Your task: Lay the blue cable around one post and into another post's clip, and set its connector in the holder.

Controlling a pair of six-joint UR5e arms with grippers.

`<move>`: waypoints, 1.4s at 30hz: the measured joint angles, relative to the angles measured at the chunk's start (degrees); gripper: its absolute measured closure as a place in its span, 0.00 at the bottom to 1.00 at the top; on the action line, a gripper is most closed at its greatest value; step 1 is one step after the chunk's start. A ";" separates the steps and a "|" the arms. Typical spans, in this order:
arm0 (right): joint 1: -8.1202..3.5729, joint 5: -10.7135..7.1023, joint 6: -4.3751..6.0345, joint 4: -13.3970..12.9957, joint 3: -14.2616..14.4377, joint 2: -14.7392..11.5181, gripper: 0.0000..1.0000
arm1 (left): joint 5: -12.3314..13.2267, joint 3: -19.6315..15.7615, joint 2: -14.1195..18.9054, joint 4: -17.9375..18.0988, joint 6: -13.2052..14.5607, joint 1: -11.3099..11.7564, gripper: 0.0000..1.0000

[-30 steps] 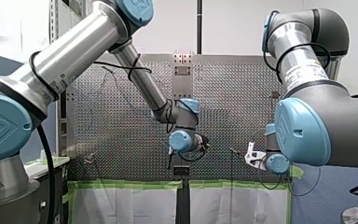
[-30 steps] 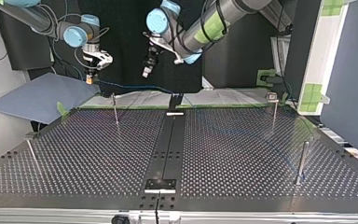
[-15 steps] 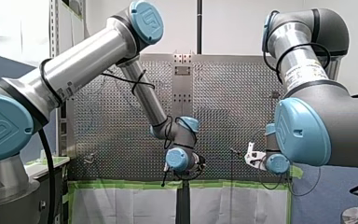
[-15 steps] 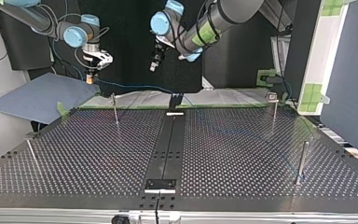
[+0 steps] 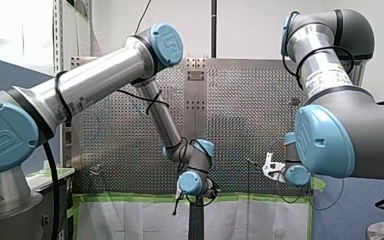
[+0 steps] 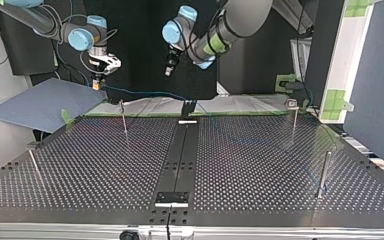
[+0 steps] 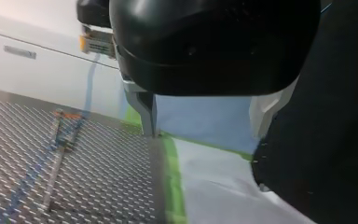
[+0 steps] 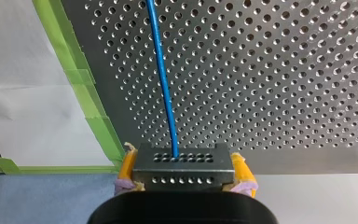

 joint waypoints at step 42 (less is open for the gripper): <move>0.27 -0.09 -0.04 0.36 0.00 0.00 1.00 | -5.63 1.63 5.09 -0.45 0.78 0.74 0.02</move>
